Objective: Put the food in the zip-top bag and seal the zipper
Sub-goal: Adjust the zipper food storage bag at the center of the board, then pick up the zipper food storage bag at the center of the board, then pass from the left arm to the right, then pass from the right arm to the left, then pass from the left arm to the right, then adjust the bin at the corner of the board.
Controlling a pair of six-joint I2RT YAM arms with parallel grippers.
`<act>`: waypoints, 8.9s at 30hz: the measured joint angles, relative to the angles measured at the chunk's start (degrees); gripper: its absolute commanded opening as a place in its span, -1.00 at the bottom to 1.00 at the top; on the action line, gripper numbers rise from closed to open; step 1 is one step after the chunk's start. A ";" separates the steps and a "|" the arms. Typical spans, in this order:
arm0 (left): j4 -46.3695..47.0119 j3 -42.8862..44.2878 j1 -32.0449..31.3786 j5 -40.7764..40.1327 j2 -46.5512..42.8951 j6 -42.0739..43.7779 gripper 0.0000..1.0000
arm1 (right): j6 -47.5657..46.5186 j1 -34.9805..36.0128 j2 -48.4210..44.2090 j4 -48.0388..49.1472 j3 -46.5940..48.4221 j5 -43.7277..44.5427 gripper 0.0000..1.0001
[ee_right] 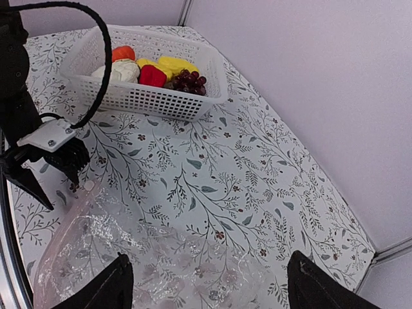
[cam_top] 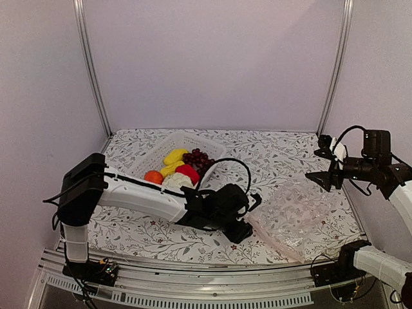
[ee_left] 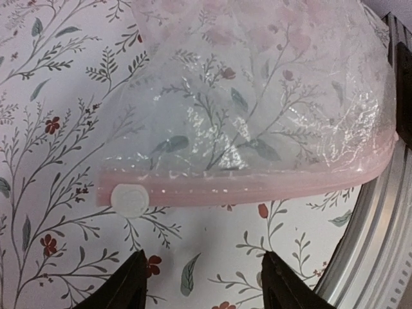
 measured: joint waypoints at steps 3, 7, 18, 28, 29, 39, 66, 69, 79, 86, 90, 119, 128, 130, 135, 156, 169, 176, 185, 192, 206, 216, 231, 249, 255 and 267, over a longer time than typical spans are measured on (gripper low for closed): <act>3.13 -0.02 0.02 0.63 1.84 -1.51 0.19 | -2.23 0.07 -2.58 -5.86 -0.33 1.68 0.61; 9.05 -1.81 0.59 1.64 2.78 -4.09 0.10 | -4.52 0.07 -4.72 -10.99 -2.73 2.60 0.58; 30.77 -6.16 3.89 6.99 5.68 -10.56 -0.26 | -6.69 0.11 -3.04 -15.10 -5.88 1.86 0.56; 38.58 -6.36 4.24 10.27 9.68 -15.23 0.07 | -6.01 2.38 -1.05 -14.67 -6.01 1.46 0.55; 40.26 -7.32 4.24 10.56 9.64 -16.00 0.03 | -5.97 2.56 -1.07 -14.67 -6.05 1.53 0.55; 52.98 -11.96 4.31 13.25 13.79 -22.69 -0.30 | -5.33 2.58 -1.03 -13.35 -7.04 1.51 0.55; 55.52 1.44 6.27 9.84 20.00 -23.91 -1.00 | 2.49 2.58 3.61 -5.81 -6.60 3.72 0.52; 54.71 -1.75 6.60 7.06 15.98 -23.47 -1.00 | 4.92 2.58 4.46 -5.53 -4.33 4.20 0.50; 46.56 -2.73 6.93 -7.87 0.09 -25.73 -1.00 | 11.87 5.92 12.87 -1.66 8.44 7.13 0.42; 38.64 1.99 6.97 -13.60 -0.37 -27.56 -1.00 | 12.41 14.88 15.43 0.35 8.63 13.79 0.23; 36.50 2.86 6.97 -14.16 -0.37 -28.06 -1.00 | 12.31 18.29 15.63 1.81 8.66 16.74 0.17; 35.47 3.06 6.95 -10.47 -3.30 -27.34 -1.00 | 12.13 25.44 25.07 7.87 8.72 26.32 -0.61; 35.21 2.27 6.84 -9.33 -3.58 -27.23 -1.00 | 14.86 24.20 26.40 11.02 12.87 37.05 -1.00; 35.12 1.66 6.84 -9.09 -3.58 -27.23 -1.00 | 15.91 22.58 26.47 11.91 14.51 39.69 -1.00; 35.69 1.27 6.75 -8.48 -3.76 -27.06 -1.00 | 17.55 21.03 26.60 12.50 15.67 42.38 -1.00; 37.99 13.92 4.31 -13.88 6.93 -24.70 0.36 | 23.89 20.00 26.58 12.41 15.39 40.28 -1.00; 26.69 23.54 4.83 -18.91 11.43 -38.40 0.18 | 24.65 20.00 26.25 13.44 11.87 38.93 -1.00; 25.11 22.16 5.14 -21.07 11.43 -41.07 0.28 | 24.63 20.00 26.03 13.62 11.34 38.71 -1.00; 18.01 26.16 5.40 -24.06 11.65 -45.24 -0.45 | 24.70 20.00 27.06 13.51 11.37 37.11 -0.95; 18.29 24.59 6.80 -24.61 11.69 -46.31 -1.00 | 24.70 20.02 27.50 13.03 11.37 35.28 -0.73; 22.80 23.21 6.91 -23.04 11.69 -40.79 -0.29 | 23.74 20.02 27.08 13.55 11.13 35.32 -1.00; 24.94 12.96 6.91 -17.64 4.59 -25.59 0.58 | 23.15 15.69 24.57 13.57 11.13 39.71 -1.00; 6.64 -10.95 14.14 -22.99 -25.35 -12.96 0.62 | 22.93 8.50 23.32 15.21 9.27 36.17 -1.00; -18.16 4.00 33.86 -8.76 -11.39 -2.38 0.14 | 22.53 8.52 21.88 17.77 -1.38 15.23 -1.00; -25.20 -2.58 30.64 -8.59 -16.22 -1.40 0.06 | 22.23 8.52 21.75 18.51 -1.40 14.32 -1.00; -31.78 -7.54 20.61 -5.46 -20.00 2.03 -0.03 | 21.38 8.52 21.75 18.73 -1.40 13.40 -1.00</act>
